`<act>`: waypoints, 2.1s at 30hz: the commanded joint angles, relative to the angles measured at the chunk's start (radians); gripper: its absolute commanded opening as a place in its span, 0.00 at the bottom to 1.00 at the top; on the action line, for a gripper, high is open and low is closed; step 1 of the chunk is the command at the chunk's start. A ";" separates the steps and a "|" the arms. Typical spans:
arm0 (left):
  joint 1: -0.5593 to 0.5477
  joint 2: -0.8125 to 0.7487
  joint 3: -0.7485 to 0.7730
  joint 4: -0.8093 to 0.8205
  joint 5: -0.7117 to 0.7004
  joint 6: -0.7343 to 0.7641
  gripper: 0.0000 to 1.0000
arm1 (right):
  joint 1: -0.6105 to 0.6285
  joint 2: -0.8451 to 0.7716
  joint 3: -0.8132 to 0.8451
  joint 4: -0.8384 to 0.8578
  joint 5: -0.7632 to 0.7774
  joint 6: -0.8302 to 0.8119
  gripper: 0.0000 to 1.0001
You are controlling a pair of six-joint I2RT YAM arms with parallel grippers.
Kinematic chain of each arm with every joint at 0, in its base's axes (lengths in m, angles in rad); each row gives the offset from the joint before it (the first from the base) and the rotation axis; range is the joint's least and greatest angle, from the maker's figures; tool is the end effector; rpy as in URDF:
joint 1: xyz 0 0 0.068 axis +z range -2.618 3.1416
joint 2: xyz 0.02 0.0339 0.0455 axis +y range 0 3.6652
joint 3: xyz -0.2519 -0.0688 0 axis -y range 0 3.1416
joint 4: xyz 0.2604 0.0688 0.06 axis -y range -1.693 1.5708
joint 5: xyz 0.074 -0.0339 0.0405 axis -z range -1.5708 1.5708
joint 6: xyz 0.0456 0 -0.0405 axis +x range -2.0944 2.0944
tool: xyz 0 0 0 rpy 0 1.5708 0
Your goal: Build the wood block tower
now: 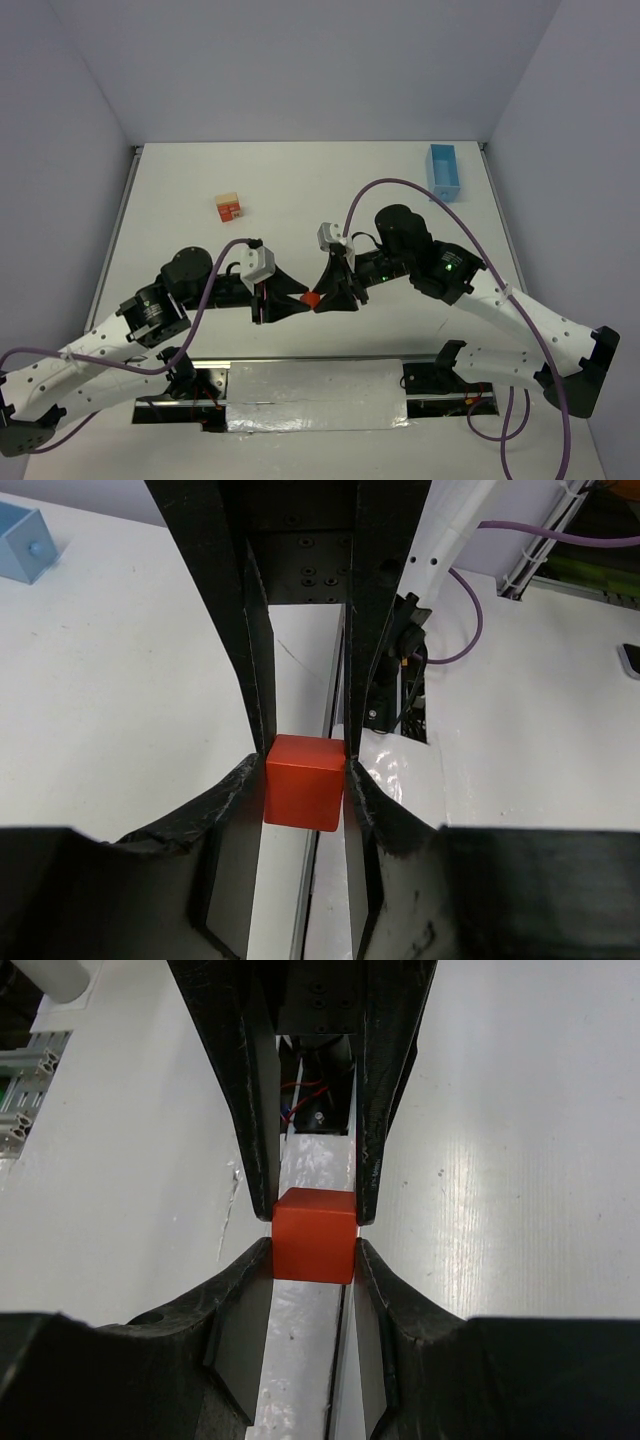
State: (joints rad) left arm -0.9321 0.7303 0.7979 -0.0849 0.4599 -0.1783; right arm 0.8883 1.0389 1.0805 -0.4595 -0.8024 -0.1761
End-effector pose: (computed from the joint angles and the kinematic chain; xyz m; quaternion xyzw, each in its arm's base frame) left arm 0.1047 -0.1750 0.3570 0.4041 0.5869 -0.4979 0.4943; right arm 0.1300 0.2120 0.3585 -0.5751 0.5571 0.4818 0.3561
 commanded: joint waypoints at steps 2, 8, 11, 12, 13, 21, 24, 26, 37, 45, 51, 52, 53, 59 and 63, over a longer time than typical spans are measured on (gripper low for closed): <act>-0.005 0.024 0.050 0.024 0.013 0.013 0.24 | -0.003 0.001 0.030 0.039 -0.011 -0.002 0.00; -0.005 0.058 0.076 -0.004 -0.010 0.016 0.00 | -0.003 -0.019 0.022 0.053 0.018 0.000 0.00; -0.005 0.047 0.075 -0.007 -0.088 0.016 0.00 | -0.003 -0.043 -0.007 0.090 0.087 0.019 0.65; -0.005 0.040 0.073 -0.007 -0.108 0.017 0.00 | -0.005 -0.049 -0.013 0.108 0.106 0.023 0.85; -0.005 0.026 0.075 -0.007 -0.127 0.017 0.00 | -0.005 -0.063 -0.025 0.114 0.141 0.026 0.99; -0.001 0.023 0.127 -0.102 -0.470 0.088 0.00 | -0.077 -0.239 -0.086 0.177 0.301 0.062 1.00; 0.062 0.084 0.188 -0.115 -0.552 0.166 0.00 | -0.138 -0.322 -0.140 0.249 0.364 0.127 1.00; 0.210 0.136 0.236 -0.136 -0.418 0.264 0.00 | -0.179 -0.333 -0.149 0.283 0.341 0.159 1.00; 0.798 0.581 0.463 -0.181 0.188 0.623 0.00 | -0.187 -0.333 -0.241 0.373 0.272 0.322 1.00; 1.093 0.748 0.569 -0.311 0.618 0.942 0.00 | -0.186 -0.369 -0.333 0.420 0.298 0.405 1.00; 1.173 0.991 0.730 -0.608 0.795 1.256 0.00 | -0.184 -0.362 -0.352 0.413 0.284 0.432 1.00; 1.174 1.017 0.742 -0.669 0.812 1.293 0.00 | -0.181 -0.361 -0.355 0.418 0.282 0.437 1.00; 1.175 1.050 0.756 -0.684 0.819 1.316 0.00 | -0.181 -0.361 -0.360 0.423 0.272 0.438 1.00; 1.188 1.046 0.649 -0.398 0.819 1.154 0.00 | -0.178 -0.364 -0.361 0.432 0.269 0.429 1.00; 1.191 1.034 0.607 -0.280 0.793 1.068 0.00 | -0.180 -0.364 -0.370 0.438 0.263 0.426 1.00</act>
State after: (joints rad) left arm 0.2523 1.8088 1.4097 -0.5076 1.1774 0.9112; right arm 0.7071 0.6846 0.7174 -0.0795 -0.5240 0.2459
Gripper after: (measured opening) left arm 0.440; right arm 0.996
